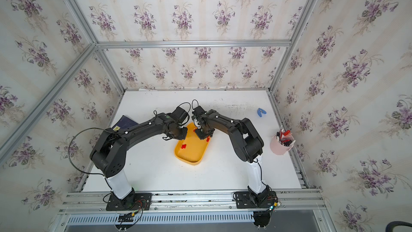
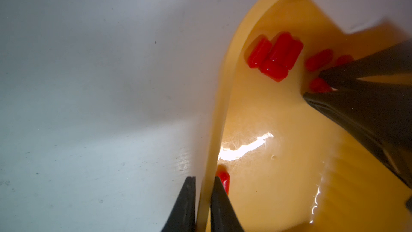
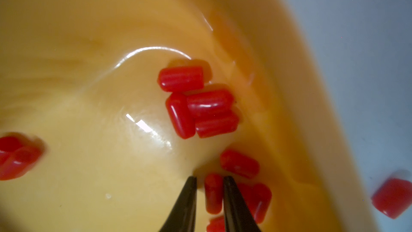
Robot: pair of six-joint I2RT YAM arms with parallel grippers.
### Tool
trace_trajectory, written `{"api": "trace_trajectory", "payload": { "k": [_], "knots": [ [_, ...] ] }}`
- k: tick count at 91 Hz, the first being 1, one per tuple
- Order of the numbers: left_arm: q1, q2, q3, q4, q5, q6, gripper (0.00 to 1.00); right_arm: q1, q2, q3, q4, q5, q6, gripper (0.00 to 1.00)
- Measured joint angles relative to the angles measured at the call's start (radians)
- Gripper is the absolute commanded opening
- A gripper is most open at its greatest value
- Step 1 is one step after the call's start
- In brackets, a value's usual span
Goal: Take the screw protection sleeves out of the storage box
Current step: Pick up the screw protection sleeve from the storage box.
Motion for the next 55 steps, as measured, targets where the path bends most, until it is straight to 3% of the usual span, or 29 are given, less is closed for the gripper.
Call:
{"api": "trace_trajectory", "payload": {
  "k": [28, 55],
  "knots": [
    [0.002, 0.000, 0.003, -0.005, -0.008, 0.000, 0.19, -0.008, -0.047, -0.010, 0.000, -0.009, 0.010, 0.20],
    [0.003, 0.000, 0.005, -0.018, -0.010, -0.004, 0.20, -0.057, -0.187, -0.072, 0.093, -0.156, 0.055, 0.20]
  ]
}}
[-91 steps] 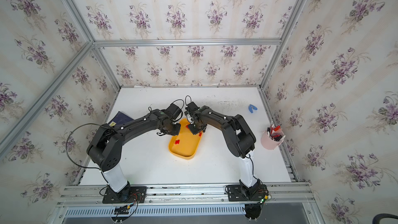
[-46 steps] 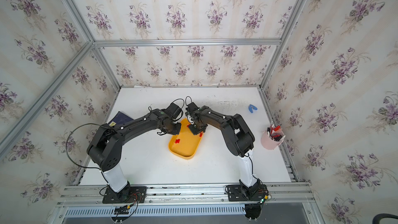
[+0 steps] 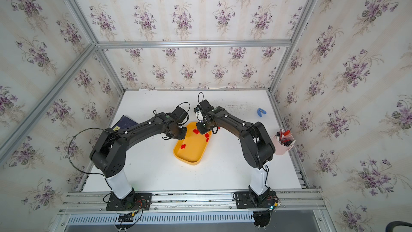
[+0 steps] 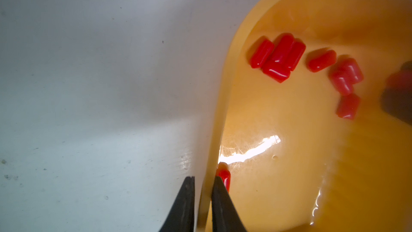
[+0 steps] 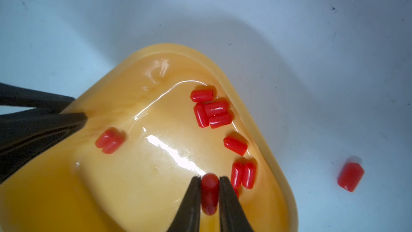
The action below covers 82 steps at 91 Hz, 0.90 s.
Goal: Take the screw protection sleeves out of the storage box
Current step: Pick up the screw protection sleeve from the storage box, then place the screw protection sleeve at the center of the board.
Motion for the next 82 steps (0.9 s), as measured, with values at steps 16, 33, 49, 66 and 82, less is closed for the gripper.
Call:
{"api": "trace_trajectory", "payload": {
  "k": [16, 33, 49, 66, 82],
  "knots": [
    [0.001, 0.002, 0.005, -0.005, -0.003, 0.000, 0.21, -0.092, -0.124, -0.073, 0.063, -0.105, 0.047, 0.20],
    [0.011, 0.002, -0.004, -0.005, -0.002, 0.000, 0.21, -0.216, -0.195, -0.090, 0.058, -0.111, 0.049, 0.20],
    [0.016, -0.002, -0.009, -0.006, -0.001, 0.000, 0.21, -0.289, -0.128, -0.066, 0.007, -0.031, 0.023, 0.19],
    [0.017, -0.002, -0.009, -0.005, 0.003, 0.001, 0.21, -0.292, -0.026, -0.034, -0.030, 0.033, -0.007, 0.19],
    [0.027, -0.008, -0.021, -0.006, 0.014, 0.001, 0.22, -0.295, 0.067, 0.013, -0.033, 0.087, -0.037, 0.19]
  ]
}}
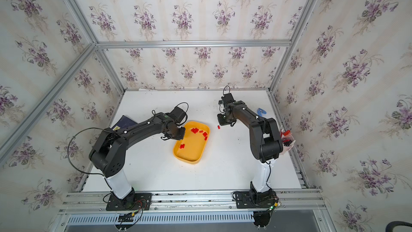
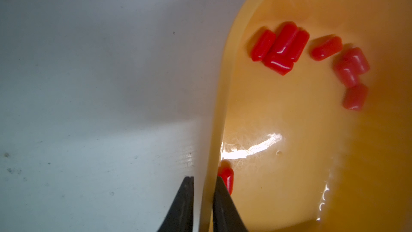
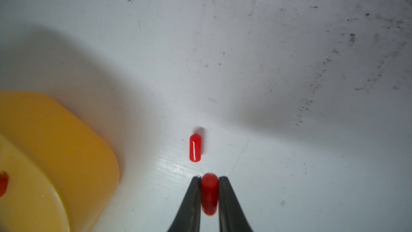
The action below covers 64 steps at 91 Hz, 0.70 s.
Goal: Take the screw protection sleeves out of the storage box
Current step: Place the screw protection sleeve at the center of the board.
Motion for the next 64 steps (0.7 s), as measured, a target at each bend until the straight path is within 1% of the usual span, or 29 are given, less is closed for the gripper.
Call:
{"api": "trace_trajectory", "payload": {
  "k": [20, 64],
  "knots": [
    [0.010, -0.011, -0.010, 0.001, 0.010, -0.008, 0.22, 0.000, 0.084, 0.015, -0.009, 0.036, -0.037, 0.18],
    [0.012, -0.011, -0.010, 0.001, 0.019, -0.015, 0.22, -0.004, 0.139, 0.063, -0.012, 0.047, -0.057, 0.20]
  ]
}}
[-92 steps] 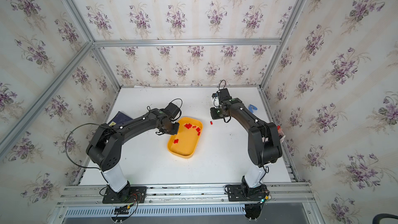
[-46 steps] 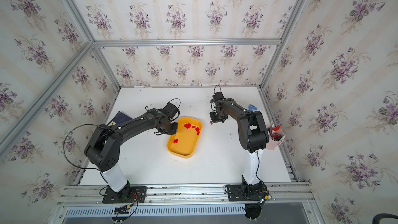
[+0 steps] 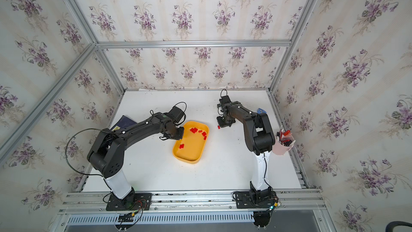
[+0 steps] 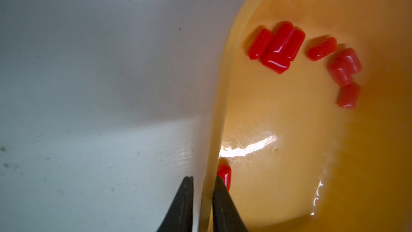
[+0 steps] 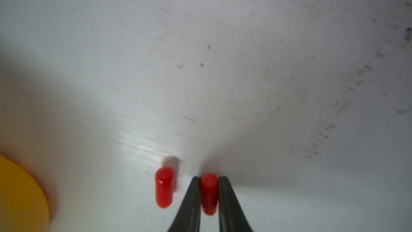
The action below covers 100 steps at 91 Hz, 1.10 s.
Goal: Take the screw protection sleeves out of the storage box
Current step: Place the screw protection sleeve at the center of the board, then pick up the screw protection sleeve from the storage box.
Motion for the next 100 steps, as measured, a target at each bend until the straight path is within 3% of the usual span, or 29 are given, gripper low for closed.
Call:
{"api": "trace_trajectory", "payload": {
  "k": [51, 100],
  "knots": [
    [0.000, 0.000, -0.004, 0.004, 0.004, -0.005, 0.22, -0.007, -0.027, -0.008, -0.008, -0.005, -0.005, 0.41],
    [0.024, -0.055, -0.096, 0.101, 0.092, -0.120, 0.22, -0.013, -0.249, -0.031, -0.007, -0.063, 0.064, 0.44]
  ]
}}
